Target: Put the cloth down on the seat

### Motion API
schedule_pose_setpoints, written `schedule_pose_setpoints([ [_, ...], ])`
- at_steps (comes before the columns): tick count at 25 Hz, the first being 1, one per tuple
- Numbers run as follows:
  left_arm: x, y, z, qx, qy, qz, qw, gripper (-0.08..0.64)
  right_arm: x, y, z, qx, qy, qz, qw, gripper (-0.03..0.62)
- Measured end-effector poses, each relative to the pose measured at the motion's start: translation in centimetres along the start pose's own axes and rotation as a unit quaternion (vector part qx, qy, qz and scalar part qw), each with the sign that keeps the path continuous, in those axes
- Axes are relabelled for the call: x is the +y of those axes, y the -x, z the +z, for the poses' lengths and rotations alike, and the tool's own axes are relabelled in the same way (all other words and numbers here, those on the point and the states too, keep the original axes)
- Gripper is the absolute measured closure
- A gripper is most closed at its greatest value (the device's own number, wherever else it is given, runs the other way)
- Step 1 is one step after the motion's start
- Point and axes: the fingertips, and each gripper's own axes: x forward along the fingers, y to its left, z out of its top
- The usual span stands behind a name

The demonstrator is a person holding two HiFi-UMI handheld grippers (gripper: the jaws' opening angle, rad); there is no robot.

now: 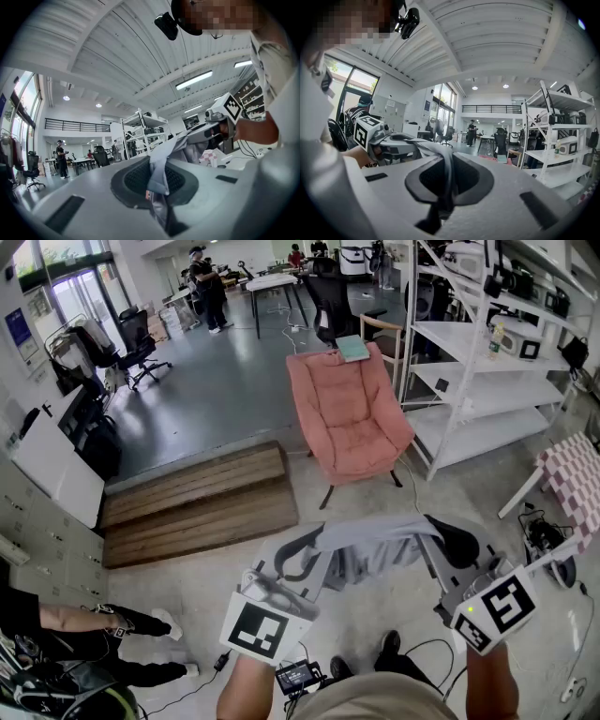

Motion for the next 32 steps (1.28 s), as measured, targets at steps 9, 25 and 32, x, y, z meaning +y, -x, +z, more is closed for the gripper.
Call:
schedule_pose_setpoints([
  [9, 1.1, -0.1, -0.4, -0.001, 0.000, -0.004, 1.0000, 0.538, 0.1, -1.2, 0.1, 0.003, 0.002, -0.002, 1.000, 0.577],
  [25, 3.9, -4.4, -2.4, 0.011, -0.008, -0.007, 0.9999, 0.538, -3.9, -5.8, -1.8, 0.008, -0.011, 0.009, 1.000, 0.577],
  [32, 6.0, -10.6, -4.0, 0.034, -0.010, 0.015, 0.9993, 0.538, -9.9, -10.0, -3.1, -0.006, -0.058, 0.047, 0.997, 0.575],
])
